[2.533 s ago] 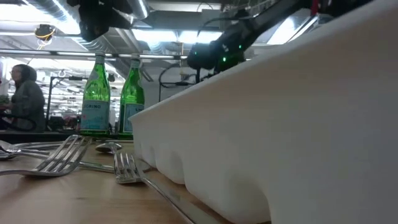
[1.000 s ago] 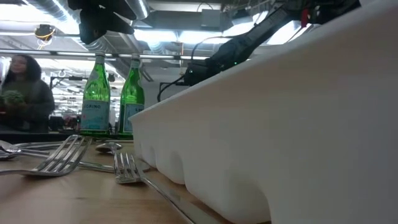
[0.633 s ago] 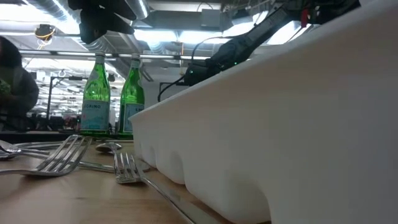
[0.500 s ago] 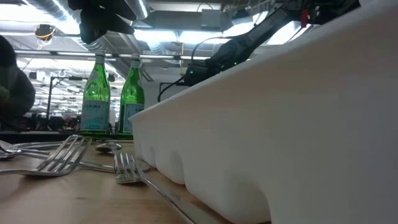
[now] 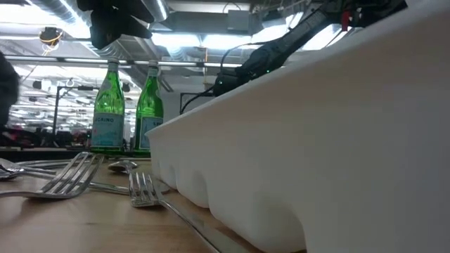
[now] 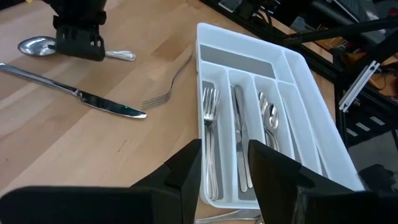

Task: Sort silverware
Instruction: Put the silver spoon into the white silverware tray

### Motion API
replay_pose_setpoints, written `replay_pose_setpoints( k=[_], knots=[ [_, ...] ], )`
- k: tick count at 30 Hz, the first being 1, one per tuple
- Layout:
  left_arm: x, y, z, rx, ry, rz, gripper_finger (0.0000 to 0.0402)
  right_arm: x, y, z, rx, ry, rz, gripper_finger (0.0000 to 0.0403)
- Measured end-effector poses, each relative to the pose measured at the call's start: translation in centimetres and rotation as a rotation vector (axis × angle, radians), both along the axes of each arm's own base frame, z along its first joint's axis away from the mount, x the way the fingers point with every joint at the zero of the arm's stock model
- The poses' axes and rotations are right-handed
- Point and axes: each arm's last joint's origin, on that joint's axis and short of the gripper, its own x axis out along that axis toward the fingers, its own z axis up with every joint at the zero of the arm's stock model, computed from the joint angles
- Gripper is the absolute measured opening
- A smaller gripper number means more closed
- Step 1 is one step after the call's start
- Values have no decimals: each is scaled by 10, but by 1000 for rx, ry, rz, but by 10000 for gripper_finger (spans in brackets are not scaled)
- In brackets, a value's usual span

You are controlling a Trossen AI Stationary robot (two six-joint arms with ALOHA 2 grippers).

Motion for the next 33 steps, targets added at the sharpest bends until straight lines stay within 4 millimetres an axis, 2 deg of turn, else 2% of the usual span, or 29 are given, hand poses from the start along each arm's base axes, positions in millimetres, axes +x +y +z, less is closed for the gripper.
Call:
replay_pose_setpoints(
  k=[5, 15, 20, 27, 33],
  knots=[
    [0, 0, 0, -17, -4, 10, 121, -2, 4, 17, 29, -6, 35, 4],
    [1, 0, 1, -56, -19, 32, 121, 11, 5, 96, 93, -291, 153, 4],
    [0, 0, 1, -102, -30, 71, 121, 18, 7, 134, 183, -445, 244, 5],
    [0, 2, 3, -68, -71, 145, 121, 22, 13, 184, 337, -668, 418, 4],
    [2, 3, 22, -64, -238, 158, 121, 22, 17, 224, 370, -841, 559, 4]
  ],
)
